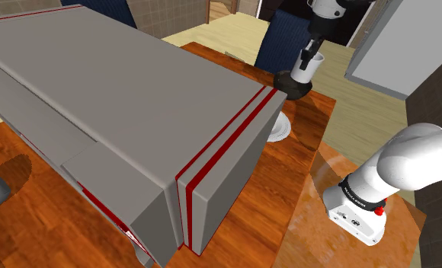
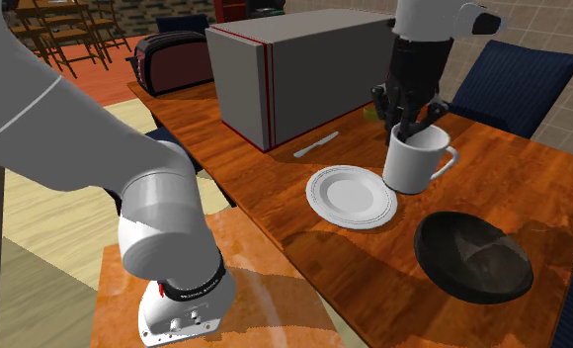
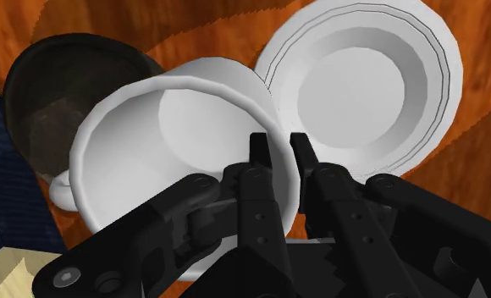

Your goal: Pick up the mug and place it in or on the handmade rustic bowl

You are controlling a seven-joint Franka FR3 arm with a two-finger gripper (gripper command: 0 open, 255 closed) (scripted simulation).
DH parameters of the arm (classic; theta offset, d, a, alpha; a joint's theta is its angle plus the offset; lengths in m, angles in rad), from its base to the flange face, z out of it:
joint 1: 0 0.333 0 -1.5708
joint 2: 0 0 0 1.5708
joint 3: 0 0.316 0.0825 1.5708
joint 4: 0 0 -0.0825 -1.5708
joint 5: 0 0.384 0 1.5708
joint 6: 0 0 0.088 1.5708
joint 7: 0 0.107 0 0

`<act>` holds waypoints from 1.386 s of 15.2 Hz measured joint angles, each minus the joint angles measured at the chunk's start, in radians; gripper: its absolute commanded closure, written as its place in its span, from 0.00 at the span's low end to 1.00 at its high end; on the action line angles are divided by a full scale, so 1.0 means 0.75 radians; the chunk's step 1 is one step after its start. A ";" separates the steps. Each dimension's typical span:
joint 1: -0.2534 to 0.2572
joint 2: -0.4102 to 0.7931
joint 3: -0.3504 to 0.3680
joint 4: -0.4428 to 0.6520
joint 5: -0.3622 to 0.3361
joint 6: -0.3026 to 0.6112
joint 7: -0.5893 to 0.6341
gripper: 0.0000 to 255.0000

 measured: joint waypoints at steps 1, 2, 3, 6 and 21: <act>-0.011 0.035 -0.024 0.026 -0.009 0.012 -0.031 1.00; -0.017 0.069 -0.040 0.057 -0.013 0.016 -0.051 1.00; -0.029 0.110 -0.066 0.089 -0.020 0.029 -0.085 1.00; -0.056 0.201 -0.127 0.178 -0.030 0.038 -0.170 1.00; -0.110 0.479 -0.246 0.333 -0.003 0.173 -0.348 1.00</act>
